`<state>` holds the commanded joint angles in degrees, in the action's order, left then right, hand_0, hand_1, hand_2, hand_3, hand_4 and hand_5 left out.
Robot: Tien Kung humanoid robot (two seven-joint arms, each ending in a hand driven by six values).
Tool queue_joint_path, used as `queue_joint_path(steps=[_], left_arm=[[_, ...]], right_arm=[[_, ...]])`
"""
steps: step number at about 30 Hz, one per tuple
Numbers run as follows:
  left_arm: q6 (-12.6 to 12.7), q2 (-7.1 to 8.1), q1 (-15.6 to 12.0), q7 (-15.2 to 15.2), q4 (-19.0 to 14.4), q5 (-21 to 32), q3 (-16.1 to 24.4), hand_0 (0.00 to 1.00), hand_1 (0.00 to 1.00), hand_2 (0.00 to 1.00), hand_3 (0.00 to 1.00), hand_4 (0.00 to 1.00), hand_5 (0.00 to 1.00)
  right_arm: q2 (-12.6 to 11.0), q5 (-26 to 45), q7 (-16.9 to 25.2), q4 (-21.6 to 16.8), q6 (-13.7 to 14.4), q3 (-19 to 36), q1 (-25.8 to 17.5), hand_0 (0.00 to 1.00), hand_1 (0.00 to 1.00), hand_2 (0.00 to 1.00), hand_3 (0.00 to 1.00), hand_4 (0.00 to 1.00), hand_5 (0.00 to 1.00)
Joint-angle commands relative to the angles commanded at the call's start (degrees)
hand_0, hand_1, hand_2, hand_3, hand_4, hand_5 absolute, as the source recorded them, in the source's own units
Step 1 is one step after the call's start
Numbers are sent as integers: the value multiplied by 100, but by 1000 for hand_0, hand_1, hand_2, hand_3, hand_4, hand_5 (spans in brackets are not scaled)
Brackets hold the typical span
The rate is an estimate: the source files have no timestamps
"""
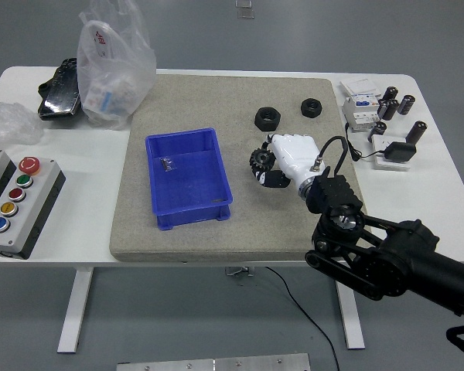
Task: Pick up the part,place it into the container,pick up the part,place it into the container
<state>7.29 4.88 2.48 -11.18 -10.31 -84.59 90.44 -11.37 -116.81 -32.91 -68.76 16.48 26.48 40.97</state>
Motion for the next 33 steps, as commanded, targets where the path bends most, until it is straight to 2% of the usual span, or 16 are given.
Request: queue_joint_path(steps=[5, 9, 10, 15, 16, 27, 28, 33], left_arm=[[-1, 1, -4, -15, 0, -18, 16, 635, 347, 558, 612, 713, 391], [-4, 4, 5, -19, 0, -20, 11, 635, 347, 558, 612, 713, 391], [-5, 6, 8, -20, 0, -22, 8, 635, 347, 558, 611, 717, 396], [-6, 10, -5, -43, 0, -45, 21, 635, 347, 558, 611, 717, 396], [-6, 11, -8, -48, 0, -50, 25, 635, 347, 558, 612, 717, 398], [-13, 8, 9, -47, 0, -53, 27, 635, 348, 558, 612, 717, 398], [-14, 8, 9, -48, 0, -55, 29, 635, 348, 558, 612, 718, 397], [-12, 10, 1, -51, 0, -63, 38, 635, 348, 558, 612, 718, 397]], right_arm=[[167, -294, -69, -548, -6, -210, 205, 259, 423, 299, 424, 182, 85], [337, -315, 0, -649, 39, -557, 345, 259, 423, 299, 424, 182, 85], [371, -305, 36, -638, 57, -645, 369, 349, 601, 631, 654, 86, 238], [430, -293, 154, -544, 131, -811, 391, 349, 601, 631, 654, 86, 238], [434, -294, 162, -528, 128, -825, 390, 401, 745, 817, 889, 269, 277], [408, -194, 142, -508, -104, -899, 347, 411, 764, 828, 897, 301, 264], [404, -183, 146, -510, -112, -897, 343, 414, 774, 836, 897, 348, 253], [370, -171, 189, -571, 6, -700, 269, 414, 774, 836, 897, 348, 253]])
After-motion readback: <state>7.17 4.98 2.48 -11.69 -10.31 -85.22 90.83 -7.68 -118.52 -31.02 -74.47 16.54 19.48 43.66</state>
